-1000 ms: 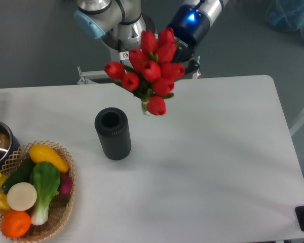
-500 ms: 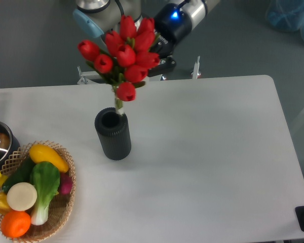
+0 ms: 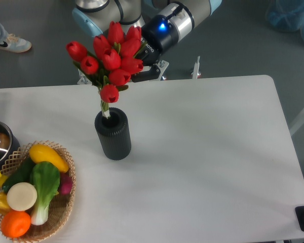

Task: Insert the flowers into the vase
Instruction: 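Lower the tulip stems down into the black vase opening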

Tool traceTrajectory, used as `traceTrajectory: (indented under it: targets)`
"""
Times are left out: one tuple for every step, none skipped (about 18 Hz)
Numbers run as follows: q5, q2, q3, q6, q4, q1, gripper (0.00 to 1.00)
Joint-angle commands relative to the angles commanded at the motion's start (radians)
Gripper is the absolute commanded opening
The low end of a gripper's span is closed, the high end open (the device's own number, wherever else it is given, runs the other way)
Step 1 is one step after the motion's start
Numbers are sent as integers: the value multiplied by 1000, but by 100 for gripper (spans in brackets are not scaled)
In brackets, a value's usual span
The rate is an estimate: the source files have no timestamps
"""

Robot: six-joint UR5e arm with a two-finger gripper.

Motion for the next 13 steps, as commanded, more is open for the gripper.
traceTrajectory:
  targets:
    - [0, 0, -5, 3, -2, 2, 0]
    - [0, 0, -8, 3, -2, 3, 0]
    - [2, 2, -14, 6, 0, 3, 0]
    - [2, 2, -14, 5, -2, 3, 0]
    - [3, 2, -18, 5, 0, 3, 0]
    - [3, 3, -20, 6, 0, 5, 0]
    - [5, 3, -22, 6, -2, 6, 0]
    - [5, 5, -26, 8, 0, 6, 0]
    - [6, 5, -32, 11, 2, 6, 0]
    - [6, 5, -41, 18, 2, 6, 0]
    - [8, 5, -54, 34, 2, 5, 0]
    - [9, 5, -66, 55, 2, 5, 0]
    - [9, 5, -80, 75, 2, 6, 0]
